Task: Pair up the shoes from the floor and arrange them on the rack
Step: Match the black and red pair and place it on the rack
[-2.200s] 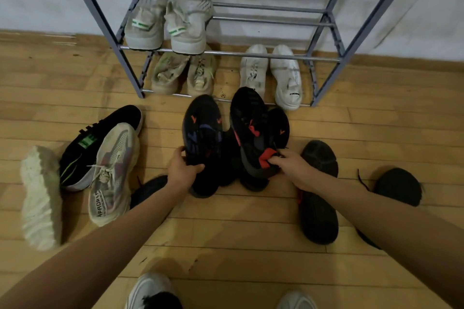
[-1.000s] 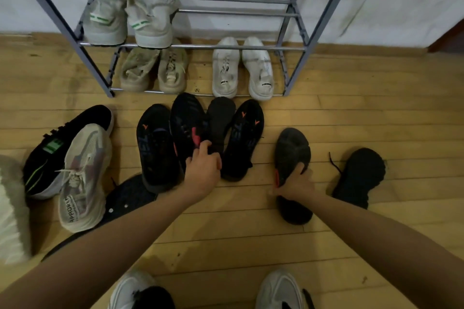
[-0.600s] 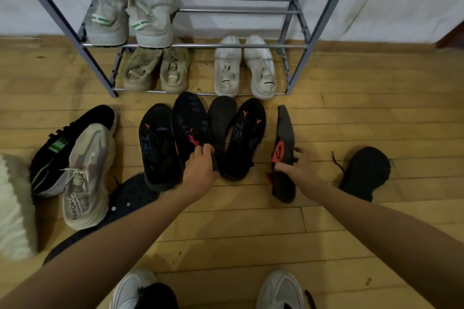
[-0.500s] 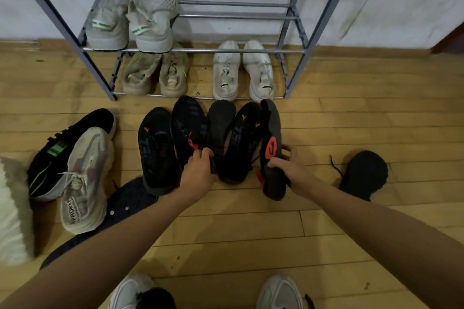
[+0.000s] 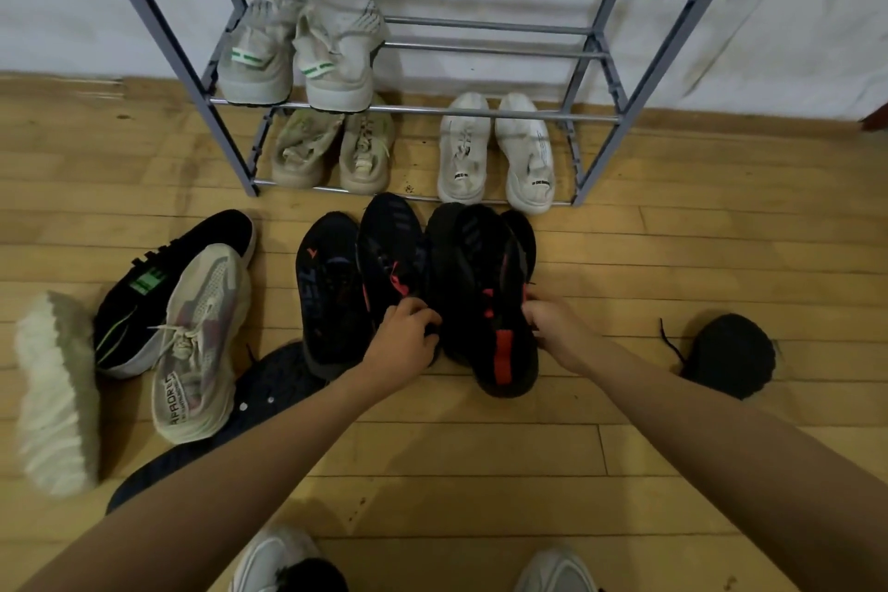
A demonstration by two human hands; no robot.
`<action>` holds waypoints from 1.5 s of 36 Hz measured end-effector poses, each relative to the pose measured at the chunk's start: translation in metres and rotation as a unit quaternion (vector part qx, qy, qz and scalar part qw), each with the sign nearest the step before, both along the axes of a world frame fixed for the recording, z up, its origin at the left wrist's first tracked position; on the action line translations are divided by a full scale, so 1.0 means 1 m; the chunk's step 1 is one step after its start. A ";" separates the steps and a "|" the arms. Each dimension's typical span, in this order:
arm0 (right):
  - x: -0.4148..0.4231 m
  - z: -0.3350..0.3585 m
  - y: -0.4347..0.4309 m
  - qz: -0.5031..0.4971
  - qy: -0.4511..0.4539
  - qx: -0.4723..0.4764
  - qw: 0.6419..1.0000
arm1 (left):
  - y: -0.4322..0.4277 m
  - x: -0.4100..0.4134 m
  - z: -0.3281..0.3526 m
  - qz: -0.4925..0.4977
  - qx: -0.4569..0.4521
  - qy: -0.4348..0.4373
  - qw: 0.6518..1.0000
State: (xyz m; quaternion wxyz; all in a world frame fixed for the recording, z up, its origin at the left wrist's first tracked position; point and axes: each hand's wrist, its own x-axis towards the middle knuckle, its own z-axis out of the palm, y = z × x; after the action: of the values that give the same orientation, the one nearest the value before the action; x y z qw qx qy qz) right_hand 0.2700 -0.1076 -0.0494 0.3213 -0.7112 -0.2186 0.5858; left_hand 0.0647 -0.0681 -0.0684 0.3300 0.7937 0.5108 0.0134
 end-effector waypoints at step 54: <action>-0.041 -0.023 0.015 0.123 -0.264 0.020 0.956 | -0.012 -0.010 0.002 0.346 -0.219 -0.113 0.905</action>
State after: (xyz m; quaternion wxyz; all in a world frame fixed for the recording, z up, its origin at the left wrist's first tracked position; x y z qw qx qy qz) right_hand 0.2293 -0.0929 -0.0722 0.1919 -0.8019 -0.3928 0.4073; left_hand 0.0544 -0.0800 -0.0659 0.5253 0.4680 0.7030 0.1039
